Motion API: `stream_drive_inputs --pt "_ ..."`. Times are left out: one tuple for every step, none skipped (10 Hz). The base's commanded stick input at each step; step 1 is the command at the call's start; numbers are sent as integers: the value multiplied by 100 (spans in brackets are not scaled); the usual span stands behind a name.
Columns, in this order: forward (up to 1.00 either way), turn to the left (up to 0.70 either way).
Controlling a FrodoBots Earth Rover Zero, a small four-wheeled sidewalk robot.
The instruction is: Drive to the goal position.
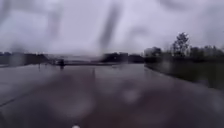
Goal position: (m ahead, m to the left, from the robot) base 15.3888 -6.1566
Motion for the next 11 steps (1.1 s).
stream_drive_inputs --pt "70 0" --pt "70 0" --pt "70 0" --pt "69 0" --pt "67 0" --pt "67 0" --pt "62 0" --pt "63 0" --pt "67 0" --pt "70 0" --pt "70 0"
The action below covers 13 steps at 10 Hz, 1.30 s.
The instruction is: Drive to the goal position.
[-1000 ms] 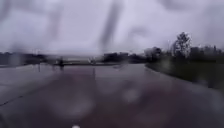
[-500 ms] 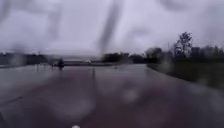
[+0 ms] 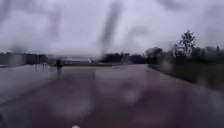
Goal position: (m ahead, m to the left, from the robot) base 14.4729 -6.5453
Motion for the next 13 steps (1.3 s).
stream_drive_inputs --pt "70 0" --pt "70 0" --pt "70 0" --pt "70 0" --pt "70 0" --pt "70 0" --pt "70 0" --pt "69 0" --pt "69 -1" --pt "69 -27" --pt "69 -34" --pt "69 -34" --pt "66 -17"
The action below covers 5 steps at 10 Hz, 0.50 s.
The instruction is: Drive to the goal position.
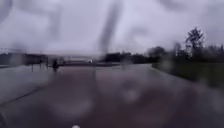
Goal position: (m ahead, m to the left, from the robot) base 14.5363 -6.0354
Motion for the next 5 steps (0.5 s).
stream_drive_inputs --pt "63 0" --pt "63 0" --pt "63 0" --pt "63 0" --pt "63 0"
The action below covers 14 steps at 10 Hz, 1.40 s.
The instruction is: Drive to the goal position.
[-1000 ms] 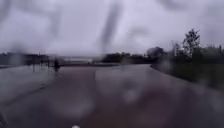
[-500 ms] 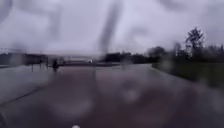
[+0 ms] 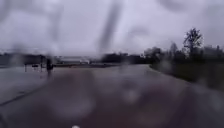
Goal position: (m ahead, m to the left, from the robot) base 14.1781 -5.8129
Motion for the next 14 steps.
stream_drive_inputs --pt "63 0" --pt "63 0" --pt "63 0" --pt "63 0" --pt "63 0" --pt "63 0" --pt "63 -12" --pt "63 -31" --pt "63 -32" --pt "63 -32" --pt "63 -32" --pt "63 -14" --pt "63 0" --pt "63 0"
